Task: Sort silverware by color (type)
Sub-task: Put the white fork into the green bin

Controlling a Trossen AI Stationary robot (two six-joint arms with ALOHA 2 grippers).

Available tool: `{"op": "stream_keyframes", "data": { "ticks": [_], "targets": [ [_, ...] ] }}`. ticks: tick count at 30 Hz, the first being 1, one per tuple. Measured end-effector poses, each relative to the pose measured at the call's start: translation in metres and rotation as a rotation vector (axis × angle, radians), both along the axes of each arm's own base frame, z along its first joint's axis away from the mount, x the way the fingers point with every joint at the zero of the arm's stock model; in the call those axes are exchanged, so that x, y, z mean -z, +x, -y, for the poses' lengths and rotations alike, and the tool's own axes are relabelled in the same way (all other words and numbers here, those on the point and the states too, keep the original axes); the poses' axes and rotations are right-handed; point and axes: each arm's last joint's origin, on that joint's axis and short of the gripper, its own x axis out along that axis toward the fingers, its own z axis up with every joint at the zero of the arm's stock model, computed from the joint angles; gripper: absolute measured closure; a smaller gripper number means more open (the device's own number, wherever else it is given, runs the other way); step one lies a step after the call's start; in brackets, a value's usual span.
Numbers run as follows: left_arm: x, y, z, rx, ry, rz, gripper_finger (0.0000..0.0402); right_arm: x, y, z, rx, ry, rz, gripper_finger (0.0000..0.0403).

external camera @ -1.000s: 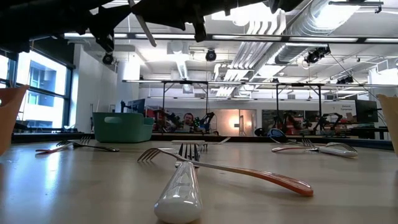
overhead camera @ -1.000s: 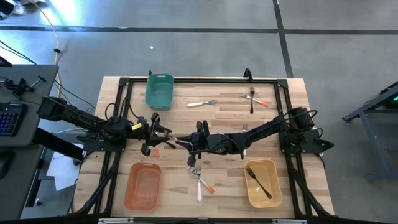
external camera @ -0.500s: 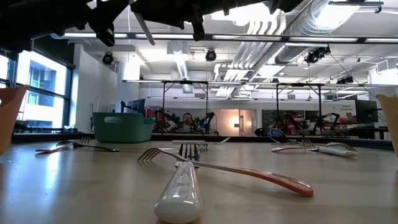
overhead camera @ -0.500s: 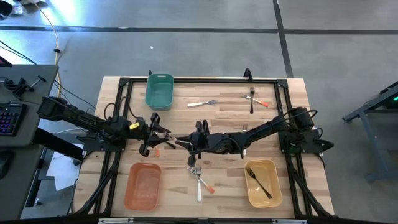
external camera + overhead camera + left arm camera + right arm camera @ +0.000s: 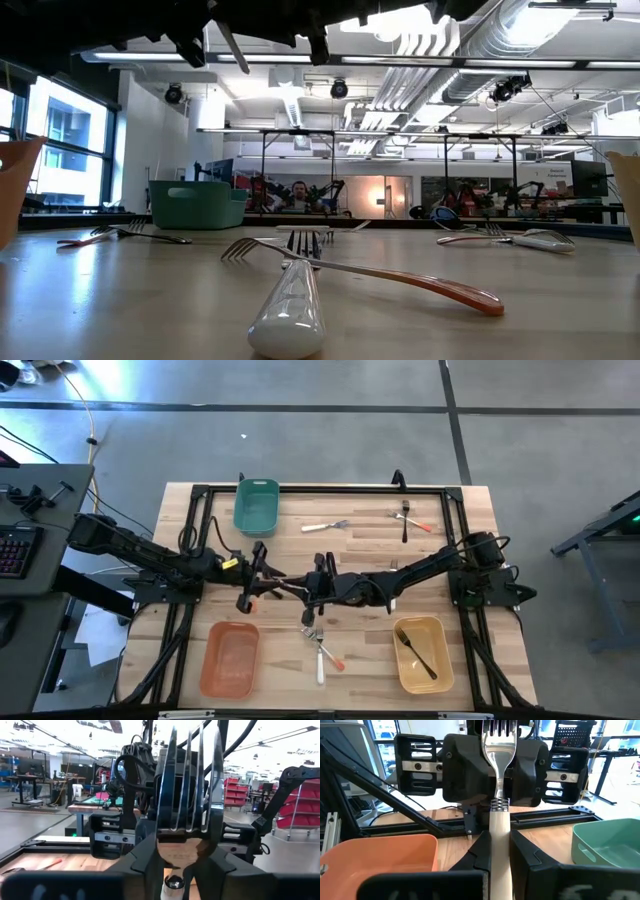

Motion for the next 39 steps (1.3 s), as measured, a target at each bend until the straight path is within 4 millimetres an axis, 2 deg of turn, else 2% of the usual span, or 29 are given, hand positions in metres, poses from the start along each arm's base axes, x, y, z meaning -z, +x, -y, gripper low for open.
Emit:
{"op": "stream_keyframes", "data": {
  "ticks": [6, 10, 14, 19, 24, 30, 34, 39],
  "targets": [
    [-0.001, -0.001, -0.001, -0.006, 0.004, 0.005, 0.0380, -0.001, 0.000, 0.000, -0.001, 0.003, 0.006, 0.0391],
    [-0.002, -0.002, -0.001, -0.007, 0.011, 0.004, 0.0383, 0.000, 0.000, 0.000, -0.011, 0.007, 0.002, 0.0384],
    [-0.001, -0.003, -0.003, -0.012, 0.026, -0.021, 0.0383, 0.003, 0.000, 0.000, -0.006, 0.018, -0.030, 0.0341],
    [-0.004, -0.007, -0.012, -0.050, -0.002, -0.051, 0.0383, 0.009, -0.001, 0.003, 0.085, -0.008, -0.085, 0.0272],
    [-0.010, -0.015, -0.030, -0.132, -0.056, -0.118, 0.0383, 0.018, -0.003, 0.007, 0.137, -0.040, -0.174, 0.0246],
    [-0.036, -0.022, -0.061, -0.309, -0.098, -0.365, 0.0383, 0.026, -0.006, 0.014, 0.168, -0.047, -0.269, 0.0262],
    [-0.057, -0.030, -0.087, -0.475, -0.100, -0.538, 0.0383, 0.029, -0.006, 0.018, 0.177, -0.054, -0.295, 0.0292],
    [-0.069, -0.039, -0.121, -0.657, -0.125, -0.743, 0.0383, 0.031, -0.007, 0.020, 0.182, -0.061, -0.323, 0.0338]
  ]
}}
